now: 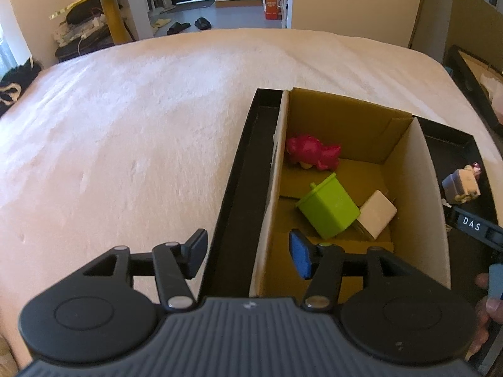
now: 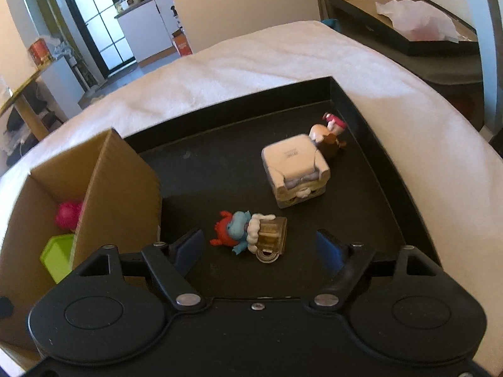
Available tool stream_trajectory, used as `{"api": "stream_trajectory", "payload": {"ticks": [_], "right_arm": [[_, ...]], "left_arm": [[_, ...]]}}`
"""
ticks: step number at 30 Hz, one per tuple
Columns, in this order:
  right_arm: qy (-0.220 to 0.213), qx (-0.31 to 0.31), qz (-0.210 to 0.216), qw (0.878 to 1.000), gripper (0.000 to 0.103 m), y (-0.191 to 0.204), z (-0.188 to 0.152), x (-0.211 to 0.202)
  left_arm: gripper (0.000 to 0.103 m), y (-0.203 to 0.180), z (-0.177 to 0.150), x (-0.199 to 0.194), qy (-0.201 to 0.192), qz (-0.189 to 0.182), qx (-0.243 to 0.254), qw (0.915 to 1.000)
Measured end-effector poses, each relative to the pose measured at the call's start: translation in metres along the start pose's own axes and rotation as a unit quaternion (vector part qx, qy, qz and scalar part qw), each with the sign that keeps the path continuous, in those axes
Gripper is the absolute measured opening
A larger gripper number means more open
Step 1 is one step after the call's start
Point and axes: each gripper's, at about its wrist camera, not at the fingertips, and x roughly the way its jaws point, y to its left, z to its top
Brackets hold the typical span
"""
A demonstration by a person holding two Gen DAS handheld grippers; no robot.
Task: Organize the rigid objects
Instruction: 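Move the right tool over the tray to the blue-haired smurf figure and grasp it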
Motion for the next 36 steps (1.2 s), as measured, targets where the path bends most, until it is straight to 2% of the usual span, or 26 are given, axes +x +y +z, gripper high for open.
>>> {"api": "stream_trajectory", "payload": {"ticks": [16,19,20,22,24,36], "right_arm": [[-0.015,-0.011,-0.016,1.0,0.077,0.013,-0.005,0.013],[-0.016,-0.036,-0.029,0.999,0.07,0.02,-0.009,0.011],[-0.017,-0.049,-0.032,0.998,0.061,0.023,-0.011,0.01],[-0.014,-0.053,-0.032,0.998,0.061,0.024,-0.011,0.008],[-0.016,-0.055,-0.036,0.998,0.056,0.023,-0.012,0.004],[-0.008,-0.073,-0.043,0.996,0.055,0.021,-0.013,-0.017]], "left_arm": [[0.056,-0.004,0.0,0.008,-0.002,0.006,0.008,0.9999],[0.056,-0.006,-0.001,0.008,-0.003,0.009,0.014,0.9999],[0.056,-0.006,-0.001,0.007,-0.003,0.01,0.015,0.9998],[0.056,-0.005,-0.001,0.007,-0.004,0.008,0.012,0.9999],[0.056,-0.004,-0.001,0.006,-0.004,0.008,0.01,0.9999],[0.056,0.0,-0.003,0.003,-0.011,-0.001,0.0,0.9999]]}}
